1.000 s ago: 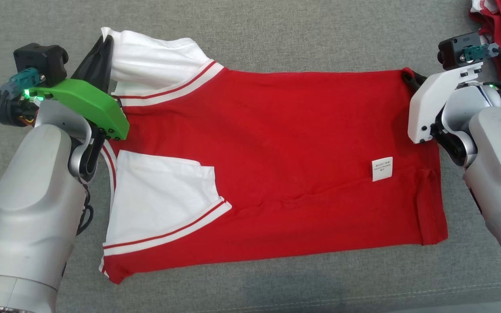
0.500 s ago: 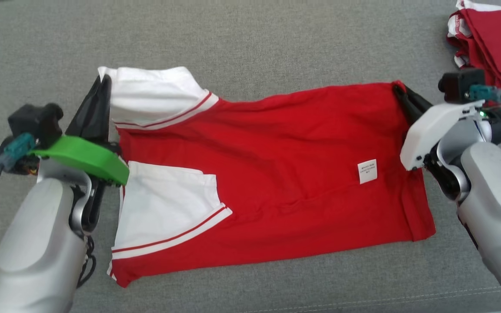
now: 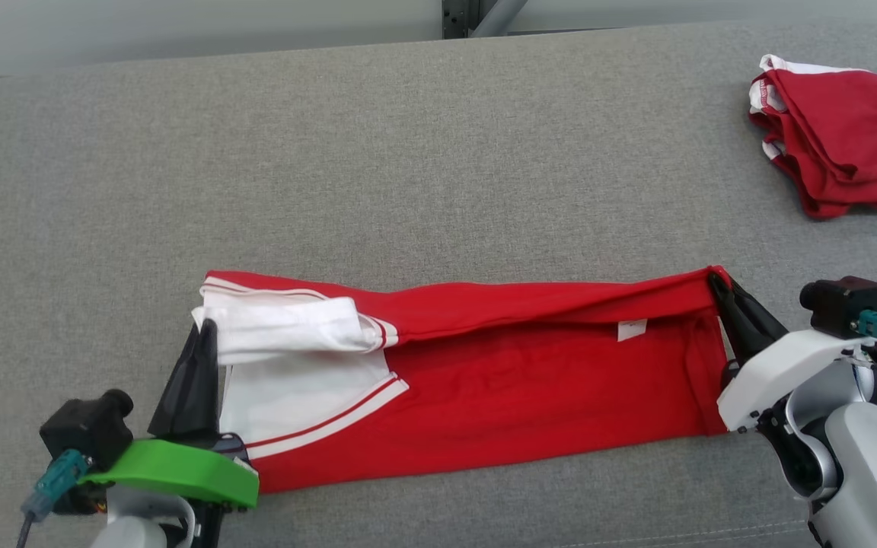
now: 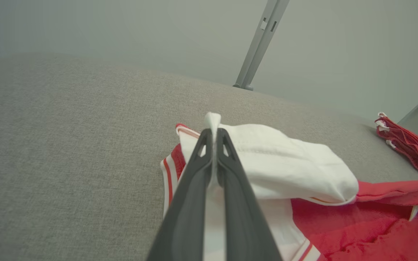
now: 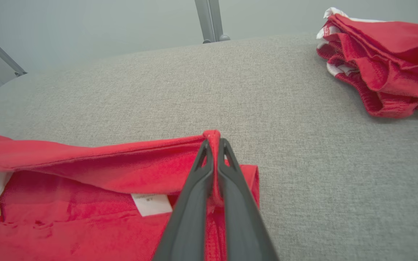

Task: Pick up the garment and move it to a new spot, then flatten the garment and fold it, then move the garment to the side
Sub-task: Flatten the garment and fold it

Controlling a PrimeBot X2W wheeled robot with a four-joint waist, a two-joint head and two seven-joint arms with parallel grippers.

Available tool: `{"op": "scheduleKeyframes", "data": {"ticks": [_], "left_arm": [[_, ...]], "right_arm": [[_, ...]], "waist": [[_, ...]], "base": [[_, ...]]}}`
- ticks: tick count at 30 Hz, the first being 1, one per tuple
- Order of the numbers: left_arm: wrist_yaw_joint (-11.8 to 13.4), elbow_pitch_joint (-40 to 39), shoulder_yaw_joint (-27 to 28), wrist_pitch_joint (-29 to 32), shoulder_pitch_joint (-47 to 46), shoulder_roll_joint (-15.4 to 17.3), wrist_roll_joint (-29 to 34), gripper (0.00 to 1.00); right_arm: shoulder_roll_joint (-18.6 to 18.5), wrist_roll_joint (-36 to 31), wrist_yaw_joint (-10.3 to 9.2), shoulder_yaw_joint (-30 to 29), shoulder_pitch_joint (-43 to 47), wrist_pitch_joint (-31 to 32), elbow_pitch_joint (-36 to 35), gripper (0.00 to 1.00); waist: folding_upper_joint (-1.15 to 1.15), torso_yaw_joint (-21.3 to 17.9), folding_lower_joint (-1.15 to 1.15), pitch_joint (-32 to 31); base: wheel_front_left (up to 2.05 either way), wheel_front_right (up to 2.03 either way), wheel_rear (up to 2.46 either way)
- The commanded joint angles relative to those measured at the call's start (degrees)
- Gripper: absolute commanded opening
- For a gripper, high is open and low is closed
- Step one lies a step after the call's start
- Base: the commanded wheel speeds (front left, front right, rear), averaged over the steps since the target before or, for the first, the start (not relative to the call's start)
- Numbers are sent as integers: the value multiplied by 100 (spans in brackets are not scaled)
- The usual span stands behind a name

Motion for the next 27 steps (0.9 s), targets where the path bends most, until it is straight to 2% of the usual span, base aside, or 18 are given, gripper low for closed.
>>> {"op": "scheduleKeyframes", "data": {"ticks": [1, 12, 13, 15, 16, 17, 18, 19, 20, 21, 22, 27], "left_arm": [[51, -29, 16, -16, 125, -10, -25, 0], [49, 330, -191, -18, 583, -258, -203, 0], [46, 376, -202, -31, 593, -269, -198, 0], [34, 471, -226, -46, 614, -285, -187, 0], [29, 517, -232, -44, 631, -301, -203, 0], [20, 568, -232, -46, 650, -311, -229, 0], [10, 609, -230, -58, 661, -314, -244, 0], [-1, 642, -221, -74, 672, -318, -247, 32], [-7, 674, -204, -84, 684, -330, -251, 55], [-18, 700, -197, -97, 706, -340, -253, 93], [-23, 721, -181, -116, 720, -348, -255, 100], [25, 671, -17, -183, 833, -359, -213, 100]], "right_arm": [[27, -60, -11, -100, 113, 17, -67, 0], [446, -441, -11, -559, 700, 160, -458, 0], [473, -471, -11, -585, 737, 149, -464, 5], [513, -525, -11, -640, 812, 101, -489, 33], [537, -541, -11, -664, 860, 80, -496, 53], [573, -532, -11, -694, 910, 45, -515, 95], [598, -534, -11, -727, 961, 12, -538, 100], [615, -547, -11, -745, 1024, -2, -552, 100], [626, -561, -11, -753, 1094, -25, -574, 100], [637, -573, -11, -766, 1153, -35, -595, 100], [656, -579, -11, -784, 1217, -39, -620, 100], [737, -611, -10, -919, 1554, -29, -845, 100]], "waist": [[38, -14, 1, -49], [38, -57, 1, -93], [38, -58, 1, -89], [38, -59, 1, -93], [38, -59, 1, -97], [38, -61, 1, -104], [38, -64, 1, -113], [38, -69, 1, -124], [38, -75, 1, -136], [38, -81, 1, -150], [38, -88, 1, -166], [38, -147, 1, -261]], "base": [[0, 0, 0], [0, 0, 0], [0, 0, 0], [0, 0, 0], [0, 0, 0], [0, 0, 0], [0, 0, 0], [0, 0, 0], [0, 0, 0], [0, 0, 0], [0, 0, 0], [0, 0, 0]]}}
